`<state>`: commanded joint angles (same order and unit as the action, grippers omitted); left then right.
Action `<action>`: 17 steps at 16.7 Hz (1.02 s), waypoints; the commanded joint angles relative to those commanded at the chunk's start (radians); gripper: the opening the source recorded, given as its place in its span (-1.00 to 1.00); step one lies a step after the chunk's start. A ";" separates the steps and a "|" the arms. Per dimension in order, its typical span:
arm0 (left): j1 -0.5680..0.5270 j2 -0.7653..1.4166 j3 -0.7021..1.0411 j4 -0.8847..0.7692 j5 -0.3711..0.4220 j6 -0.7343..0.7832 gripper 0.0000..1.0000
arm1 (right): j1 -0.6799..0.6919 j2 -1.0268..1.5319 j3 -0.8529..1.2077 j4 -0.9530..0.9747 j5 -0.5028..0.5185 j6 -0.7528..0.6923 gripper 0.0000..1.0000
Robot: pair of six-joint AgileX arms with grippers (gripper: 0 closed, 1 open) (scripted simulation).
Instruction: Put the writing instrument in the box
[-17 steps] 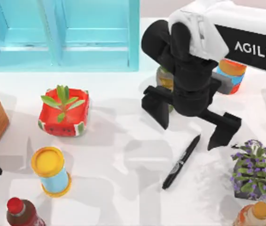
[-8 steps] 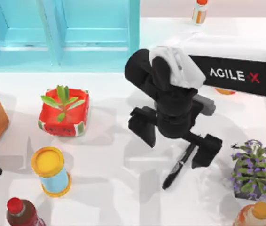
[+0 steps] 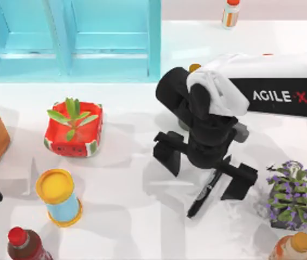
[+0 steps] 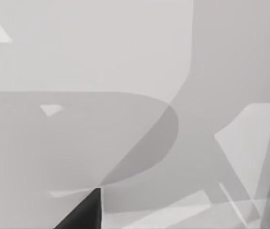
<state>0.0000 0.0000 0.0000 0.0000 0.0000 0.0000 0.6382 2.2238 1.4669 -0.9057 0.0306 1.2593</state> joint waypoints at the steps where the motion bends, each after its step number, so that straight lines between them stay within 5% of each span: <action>1: 0.000 0.000 0.000 0.000 0.000 0.000 1.00 | 0.000 0.000 0.000 0.000 0.000 0.000 1.00; 3: 0.000 0.000 0.000 0.000 0.000 0.000 1.00 | 0.000 0.000 0.000 0.000 0.000 0.000 1.00; 16: 0.000 0.000 0.000 0.000 0.000 0.000 1.00 | 0.000 0.000 0.000 0.000 0.000 0.000 -0.96; 17: 0.000 0.000 0.000 0.000 0.000 0.000 1.00 | 0.000 0.000 0.000 0.000 0.000 0.000 -1.00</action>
<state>0.0000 0.0000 0.0000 0.0000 0.0000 0.0000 0.6382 2.2238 1.4669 -0.9057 0.0306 1.2593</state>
